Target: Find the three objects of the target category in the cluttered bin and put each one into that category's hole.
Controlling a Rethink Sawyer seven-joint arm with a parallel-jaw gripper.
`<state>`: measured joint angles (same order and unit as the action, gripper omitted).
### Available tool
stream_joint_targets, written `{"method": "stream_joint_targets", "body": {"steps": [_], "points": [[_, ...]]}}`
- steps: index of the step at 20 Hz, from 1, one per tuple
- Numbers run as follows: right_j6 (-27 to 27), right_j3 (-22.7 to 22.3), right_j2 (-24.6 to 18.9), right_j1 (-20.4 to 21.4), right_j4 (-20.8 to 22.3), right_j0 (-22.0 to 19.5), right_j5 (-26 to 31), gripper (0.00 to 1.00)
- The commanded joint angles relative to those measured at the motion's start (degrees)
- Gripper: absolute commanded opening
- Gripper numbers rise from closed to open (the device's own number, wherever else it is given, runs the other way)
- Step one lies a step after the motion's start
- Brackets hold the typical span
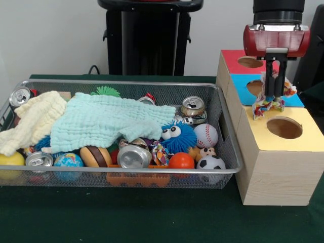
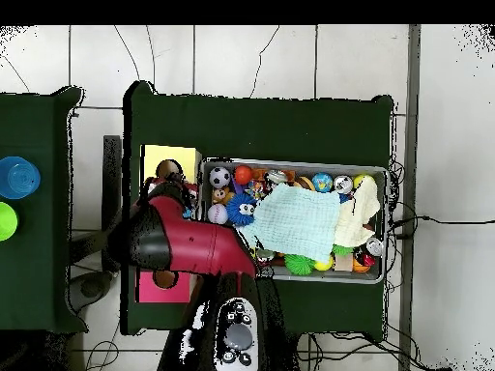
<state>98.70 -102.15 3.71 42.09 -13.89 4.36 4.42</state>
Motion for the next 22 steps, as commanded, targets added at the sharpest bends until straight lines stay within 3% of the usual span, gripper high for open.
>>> {"method": "stream_joint_targets", "body": {"steps": [1, 12, 13, 22], "points": [[7.9, -4.7, -6.1, -1.9, 2.6, -2.6, 1.4, 0.00], [8.8, -4.3, -4.9, -2.0, 2.0, -1.7, 1.3, 0.00], [8.8, -4.5, -4.8, -1.9, 2.3, -1.6, 0.7, 1.00], [8.2, -4.6, -6.0, -1.8, 2.6, -2.5, 0.9, 1.00]]}}
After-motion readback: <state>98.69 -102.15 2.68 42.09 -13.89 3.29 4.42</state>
